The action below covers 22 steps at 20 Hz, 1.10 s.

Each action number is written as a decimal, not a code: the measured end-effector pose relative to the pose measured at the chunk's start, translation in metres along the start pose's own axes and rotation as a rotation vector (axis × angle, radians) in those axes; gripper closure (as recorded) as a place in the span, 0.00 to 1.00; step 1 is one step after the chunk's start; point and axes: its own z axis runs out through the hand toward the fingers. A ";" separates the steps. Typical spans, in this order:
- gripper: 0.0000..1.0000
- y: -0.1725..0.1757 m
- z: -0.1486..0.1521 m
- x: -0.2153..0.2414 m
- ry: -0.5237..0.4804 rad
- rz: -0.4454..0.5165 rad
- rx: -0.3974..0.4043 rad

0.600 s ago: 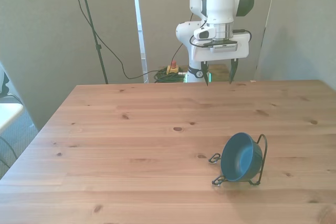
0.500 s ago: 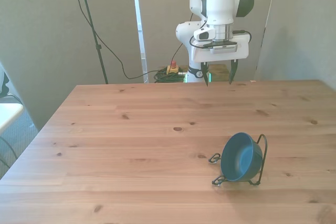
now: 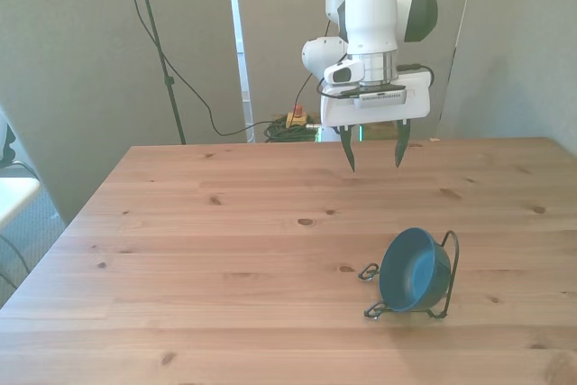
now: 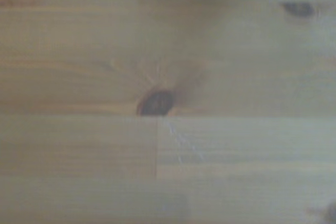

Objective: Unload the bowl

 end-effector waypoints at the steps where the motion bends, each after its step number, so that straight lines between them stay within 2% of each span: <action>1: 0.00 -0.008 -0.002 0.008 0.008 -0.008 0.019; 6: 0.00 -0.045 -0.005 0.036 0.052 -0.031 0.070; 11: 0.00 -0.077 0.019 0.057 0.117 -0.084 0.102; 19: 0.00 -0.097 0.034 0.080 0.169 -0.292 0.145; 22: 0.00 -0.097 0.034 0.080 0.147 -0.305 0.190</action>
